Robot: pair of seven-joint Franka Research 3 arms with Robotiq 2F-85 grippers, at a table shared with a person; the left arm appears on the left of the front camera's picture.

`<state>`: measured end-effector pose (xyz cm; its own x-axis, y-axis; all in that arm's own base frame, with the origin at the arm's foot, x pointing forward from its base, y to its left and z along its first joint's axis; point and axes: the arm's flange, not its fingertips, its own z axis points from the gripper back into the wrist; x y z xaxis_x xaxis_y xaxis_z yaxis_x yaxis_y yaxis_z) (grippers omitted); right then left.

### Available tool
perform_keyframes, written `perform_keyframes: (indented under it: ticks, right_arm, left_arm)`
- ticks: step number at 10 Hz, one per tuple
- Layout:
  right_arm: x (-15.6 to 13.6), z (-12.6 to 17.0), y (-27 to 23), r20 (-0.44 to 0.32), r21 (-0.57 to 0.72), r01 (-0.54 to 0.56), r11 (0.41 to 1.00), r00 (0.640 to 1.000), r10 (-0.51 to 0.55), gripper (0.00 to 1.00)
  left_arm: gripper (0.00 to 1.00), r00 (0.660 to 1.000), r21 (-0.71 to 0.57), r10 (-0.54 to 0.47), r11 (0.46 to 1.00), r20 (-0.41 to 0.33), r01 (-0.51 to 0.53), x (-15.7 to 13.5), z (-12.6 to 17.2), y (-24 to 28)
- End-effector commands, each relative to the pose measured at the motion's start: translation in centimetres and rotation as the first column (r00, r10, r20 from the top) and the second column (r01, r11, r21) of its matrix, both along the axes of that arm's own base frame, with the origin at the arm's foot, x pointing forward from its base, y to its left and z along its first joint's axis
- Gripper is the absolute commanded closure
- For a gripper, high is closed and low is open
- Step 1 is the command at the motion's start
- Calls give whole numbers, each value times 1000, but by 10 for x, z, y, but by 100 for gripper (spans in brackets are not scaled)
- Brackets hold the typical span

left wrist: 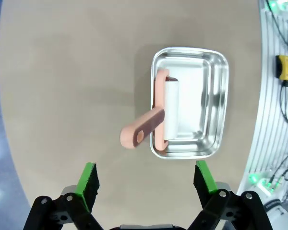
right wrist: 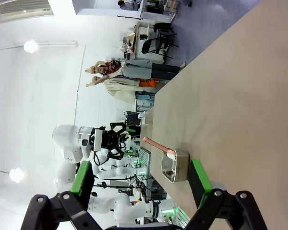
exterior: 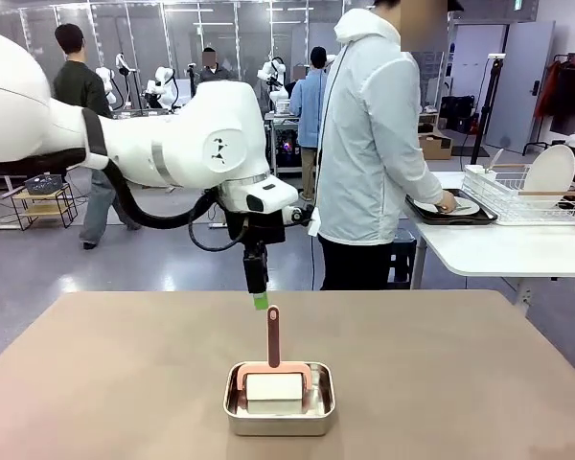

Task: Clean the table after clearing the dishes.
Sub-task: When the right (or left) Handle tray is removed, use the right hand (or left hand) to clean the right (or left) side of the table with the Lint Roller.

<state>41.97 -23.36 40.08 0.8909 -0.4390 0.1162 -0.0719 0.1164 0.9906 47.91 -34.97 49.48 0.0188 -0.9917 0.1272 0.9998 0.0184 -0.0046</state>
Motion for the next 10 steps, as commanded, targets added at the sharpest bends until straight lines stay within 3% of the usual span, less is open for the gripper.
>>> perform_keyframes:
  ticks: [1, 4, 10]
  right_arm:
    - [-1, 3, 0, 7, 1, -5, 1000, 1000, 5, 0]
    - [-1, 3, 0, 7, 1, -5, 1000, 1000, 5, 0]
    - [-1, 3, 0, 7, 1, -5, 1000, 1000, 5, 0]
  left_arm:
    - [0, 997, 51, -21, 998, -70, 25, 14, 1, -14]
    - [0, 986, 71, -49, 996, -160, 61, 29, -23, -22]
    - [0, 981, 94, -30, 994, -191, 49, 32, -61, -27]
